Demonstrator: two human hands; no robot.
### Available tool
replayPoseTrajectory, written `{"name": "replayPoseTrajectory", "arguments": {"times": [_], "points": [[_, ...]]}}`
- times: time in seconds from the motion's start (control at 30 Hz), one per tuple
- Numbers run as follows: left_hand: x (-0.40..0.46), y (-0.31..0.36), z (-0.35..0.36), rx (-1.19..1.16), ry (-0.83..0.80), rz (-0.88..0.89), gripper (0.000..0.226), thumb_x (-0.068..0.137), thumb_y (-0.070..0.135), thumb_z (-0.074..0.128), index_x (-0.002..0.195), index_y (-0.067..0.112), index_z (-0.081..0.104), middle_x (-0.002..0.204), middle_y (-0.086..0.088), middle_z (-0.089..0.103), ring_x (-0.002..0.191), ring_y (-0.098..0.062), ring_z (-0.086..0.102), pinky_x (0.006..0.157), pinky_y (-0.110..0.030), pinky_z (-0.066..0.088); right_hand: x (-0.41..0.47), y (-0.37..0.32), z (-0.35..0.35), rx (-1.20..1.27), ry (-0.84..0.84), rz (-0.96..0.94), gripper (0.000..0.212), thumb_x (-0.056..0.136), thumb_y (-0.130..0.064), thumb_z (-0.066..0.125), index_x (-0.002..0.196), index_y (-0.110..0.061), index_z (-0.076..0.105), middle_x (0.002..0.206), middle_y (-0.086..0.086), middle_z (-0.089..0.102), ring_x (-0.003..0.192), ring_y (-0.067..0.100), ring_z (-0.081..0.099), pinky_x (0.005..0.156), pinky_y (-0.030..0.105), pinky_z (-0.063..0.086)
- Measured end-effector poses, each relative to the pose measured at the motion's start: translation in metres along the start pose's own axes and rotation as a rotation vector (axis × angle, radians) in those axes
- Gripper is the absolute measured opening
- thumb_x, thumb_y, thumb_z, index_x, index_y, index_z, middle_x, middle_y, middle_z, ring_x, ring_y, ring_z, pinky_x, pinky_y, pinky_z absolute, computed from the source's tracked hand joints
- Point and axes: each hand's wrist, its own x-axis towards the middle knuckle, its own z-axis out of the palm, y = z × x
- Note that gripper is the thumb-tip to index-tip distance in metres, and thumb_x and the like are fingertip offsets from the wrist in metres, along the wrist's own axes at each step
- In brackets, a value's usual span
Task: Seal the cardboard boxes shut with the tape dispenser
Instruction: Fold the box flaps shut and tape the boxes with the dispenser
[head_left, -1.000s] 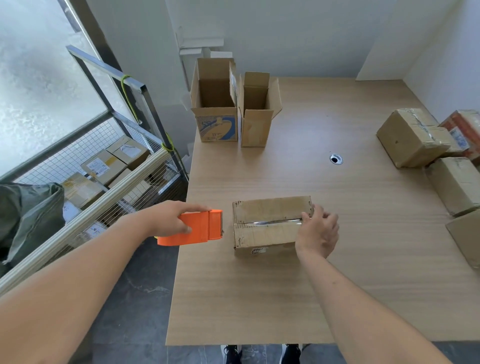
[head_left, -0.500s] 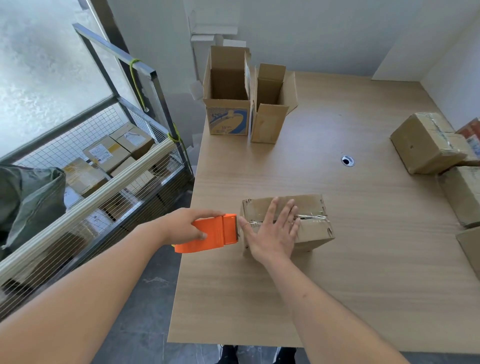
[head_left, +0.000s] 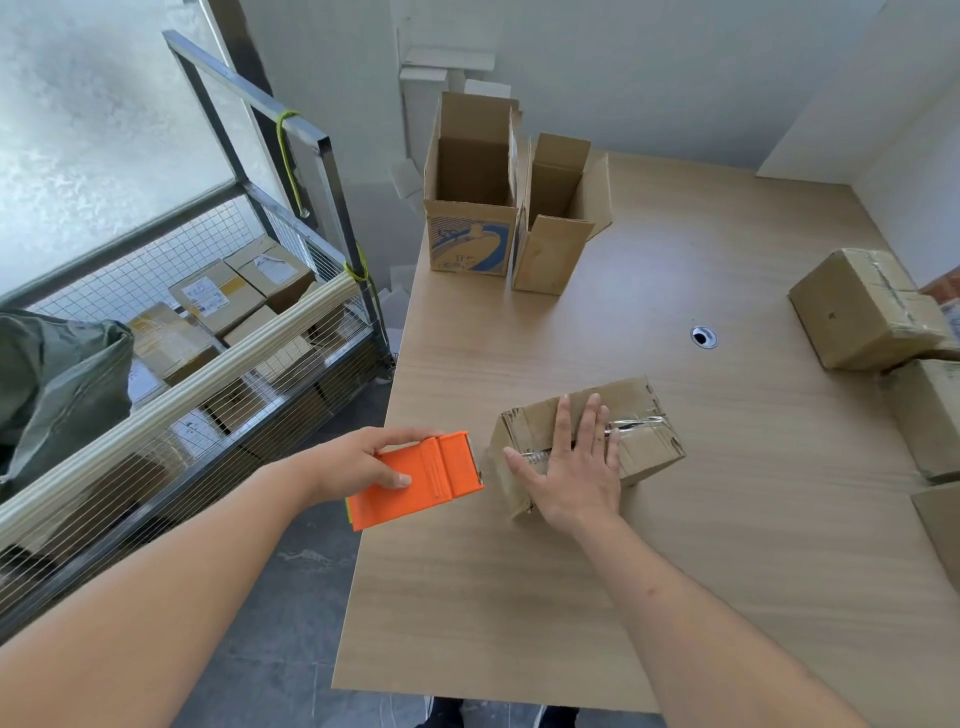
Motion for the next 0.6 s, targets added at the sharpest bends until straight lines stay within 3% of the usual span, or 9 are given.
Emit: {"name": "replayPoseTrajectory", "arguments": {"times": [0.13,0.2,0.3,0.37,0.47,0.6], "points": [[0.008,0.009,0.006,0.052,0.038,-0.056,0.064,0.079,0.03,0.072,0.131,0.062,0.053,0.131,0.015,0.059,0.116,-0.015,0.057,0.11,-0.046,0.042,0.0,0.001,-0.002,-0.012,-0.013,-0.016,0.11,0.079,-0.094,0.008,0.153,-0.024,-0.034,0.159,0.014,-0.04,0.149,0.027,-0.035,0.123,0.05,-0.016],[0.014,0.017,0.015,0.121,0.08,-0.079,0.065,0.079,0.037,0.072,0.133,0.064,0.049,0.134,0.016,0.055,0.119,-0.016,0.054,0.109,-0.041,0.04,0.001,0.0,-0.001,-0.013,-0.02,-0.015,0.111,0.079,-0.093,0.01,0.153,-0.024,-0.034,0.159,0.015,-0.04,0.149,0.027,-0.035,0.123,0.05,-0.016],[0.019,0.035,0.028,0.303,0.149,-0.062,0.062,0.088,0.046,0.069,0.145,0.051,0.044,0.133,0.016,0.051,0.117,-0.014,0.05,0.097,-0.029,0.038,0.003,0.001,-0.001,-0.009,-0.021,-0.01,0.113,0.076,-0.093,0.009,0.153,-0.024,-0.034,0.159,0.015,-0.039,0.149,0.028,-0.035,0.123,0.05,-0.015],[0.022,0.043,0.033,0.364,0.16,-0.052,0.066,0.087,0.055,0.067,0.148,0.046,0.043,0.145,0.011,0.05,0.128,-0.017,0.05,0.101,-0.03,0.04,0.004,0.0,0.001,-0.012,-0.023,-0.005,0.114,0.073,-0.093,0.007,0.153,-0.023,-0.034,0.159,0.016,-0.04,0.149,0.028,-0.034,0.123,0.051,-0.014],[0.029,0.055,0.039,0.4,0.162,-0.079,0.066,0.091,0.053,0.065,0.151,0.039,0.042,0.152,0.004,0.047,0.135,-0.022,0.047,0.107,-0.032,0.038,0.004,0.0,0.002,-0.024,-0.016,-0.005,0.114,0.072,-0.092,0.007,0.153,-0.022,-0.034,0.159,0.017,-0.04,0.15,0.03,-0.034,0.123,0.052,-0.013],[0.036,0.067,0.046,0.441,0.166,-0.105,0.062,0.092,0.053,0.063,0.149,0.038,0.044,0.149,0.002,0.05,0.132,-0.025,0.05,0.106,-0.036,0.041,0.006,-0.003,0.002,-0.045,-0.014,-0.002,0.114,0.075,-0.089,0.011,0.154,-0.02,-0.033,0.158,0.02,-0.039,0.15,0.033,-0.032,0.123,0.053,-0.014]]}}
